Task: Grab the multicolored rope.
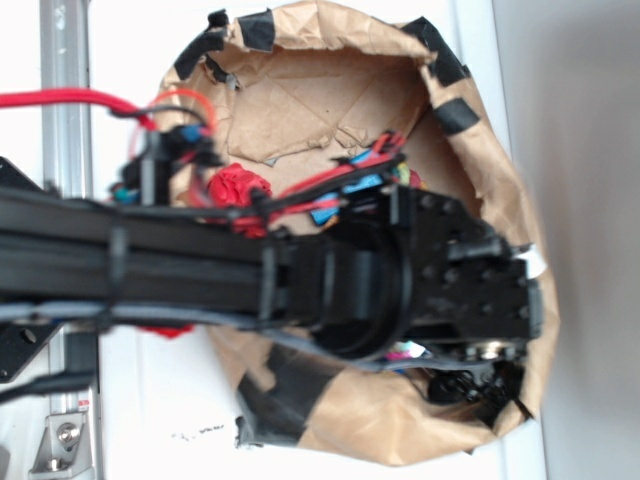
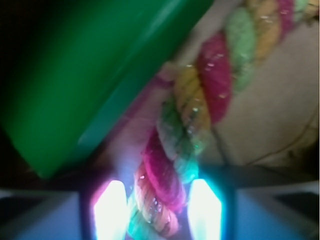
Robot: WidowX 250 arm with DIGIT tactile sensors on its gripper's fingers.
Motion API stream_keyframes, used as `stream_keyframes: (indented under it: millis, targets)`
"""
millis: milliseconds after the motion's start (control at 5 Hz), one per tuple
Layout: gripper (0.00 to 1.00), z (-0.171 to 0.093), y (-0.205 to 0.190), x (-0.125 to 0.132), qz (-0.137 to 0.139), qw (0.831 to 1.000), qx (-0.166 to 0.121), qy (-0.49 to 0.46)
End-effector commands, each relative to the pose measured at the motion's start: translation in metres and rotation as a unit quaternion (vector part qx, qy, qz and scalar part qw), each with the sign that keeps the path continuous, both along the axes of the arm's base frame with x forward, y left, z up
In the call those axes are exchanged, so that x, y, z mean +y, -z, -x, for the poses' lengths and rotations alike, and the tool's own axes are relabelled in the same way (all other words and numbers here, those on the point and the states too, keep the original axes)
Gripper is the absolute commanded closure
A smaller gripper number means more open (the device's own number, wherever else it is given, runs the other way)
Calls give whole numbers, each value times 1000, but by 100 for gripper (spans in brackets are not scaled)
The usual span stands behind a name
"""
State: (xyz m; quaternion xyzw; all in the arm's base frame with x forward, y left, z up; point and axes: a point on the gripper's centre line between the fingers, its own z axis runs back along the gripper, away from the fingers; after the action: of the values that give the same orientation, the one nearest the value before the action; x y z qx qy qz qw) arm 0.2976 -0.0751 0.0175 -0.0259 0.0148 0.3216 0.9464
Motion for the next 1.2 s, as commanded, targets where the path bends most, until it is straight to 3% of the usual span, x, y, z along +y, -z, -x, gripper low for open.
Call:
stream_keyframes:
  millis: [0, 200, 400, 600, 800, 1000]
  targets:
    - [100, 31, -55, 70, -63, 995, -64, 39]
    - [100, 20, -91, 95, -61, 982, -110, 137]
    - [100, 8, -128, 94, -76, 965, -120, 222]
    - [100, 5, -148, 82, -22, 937, -81, 339]
    - [100, 3, -143, 69, -59, 939, -12, 339]
    - [100, 10, -143, 68, -56, 950, -8, 306]
